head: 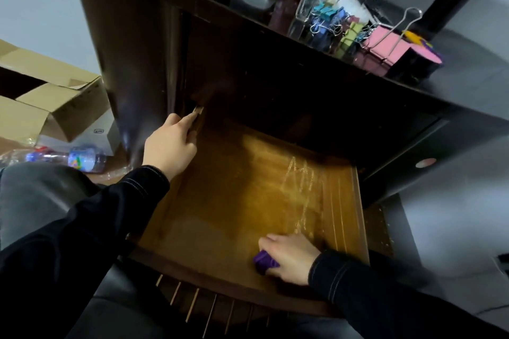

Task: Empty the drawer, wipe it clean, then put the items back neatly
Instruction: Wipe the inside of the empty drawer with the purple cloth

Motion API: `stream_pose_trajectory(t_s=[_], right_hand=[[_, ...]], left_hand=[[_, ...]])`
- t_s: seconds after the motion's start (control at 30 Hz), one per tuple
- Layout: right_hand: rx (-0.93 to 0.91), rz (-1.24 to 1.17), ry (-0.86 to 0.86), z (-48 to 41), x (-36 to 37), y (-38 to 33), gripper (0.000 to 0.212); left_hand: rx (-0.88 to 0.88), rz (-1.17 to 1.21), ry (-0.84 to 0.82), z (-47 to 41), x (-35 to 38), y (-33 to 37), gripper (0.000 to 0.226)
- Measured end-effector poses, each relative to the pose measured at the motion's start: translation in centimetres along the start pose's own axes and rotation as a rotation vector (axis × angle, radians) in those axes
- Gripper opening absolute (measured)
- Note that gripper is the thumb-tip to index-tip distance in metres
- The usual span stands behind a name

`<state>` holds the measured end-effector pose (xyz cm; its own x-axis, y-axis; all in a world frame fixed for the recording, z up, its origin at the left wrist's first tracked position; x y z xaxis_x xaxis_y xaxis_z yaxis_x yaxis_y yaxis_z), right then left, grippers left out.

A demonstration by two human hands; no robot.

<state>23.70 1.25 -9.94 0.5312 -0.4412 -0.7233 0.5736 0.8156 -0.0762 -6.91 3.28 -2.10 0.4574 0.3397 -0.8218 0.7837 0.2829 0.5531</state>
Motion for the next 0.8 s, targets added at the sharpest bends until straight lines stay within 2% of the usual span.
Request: stream_pose_trajectory(t_s=[0.13, 0.33, 0.43, 0.53, 0.67, 0.8], right_hand=[[0.133, -0.072, 0.098, -1.6, -2.5, 2.0, 0.034], [0.526, -0.179, 0.408, -7.7, -10.0, 11.4, 0.035], [0.64, -0.156, 0.398, -9.4, -11.6, 13.1, 0.031], [0.611, -0.129, 0.399, -8.3, -10.7, 11.8, 0.034], [0.389, -0.115, 0.283, -4.9, -5.2, 5.6, 0.037], [0.291, -0.113, 0.249, -2.8, -2.3, 2.8, 0.026]], left_hand=[[0.0, -0.003, -0.005, 0.0, 0.2, -0.1, 0.051], [0.008, -0.026, 0.024, -0.4, 0.5, -0.6, 0.051], [0.011, -0.041, 0.015, -0.4, 0.5, -0.4, 0.052], [0.01, -0.036, 0.007, -0.2, 0.2, -0.1, 0.052], [0.001, -0.024, -0.009, 0.0, 0.0, 0.2, 0.052], [-0.003, -0.01, -0.016, 0.1, -0.1, 0.3, 0.051]])
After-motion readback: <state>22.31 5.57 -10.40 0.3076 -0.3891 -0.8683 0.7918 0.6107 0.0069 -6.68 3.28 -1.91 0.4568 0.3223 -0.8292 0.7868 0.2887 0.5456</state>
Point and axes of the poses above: each hand's wrist, its own z-axis away from the middle knuckle, its own x-axis out of the palm, y = z × x, the point moved 5 cm from there along -z, towards the middle knuckle, and after that the axes turned 8 degrees about -y, right-handed, at the moved point
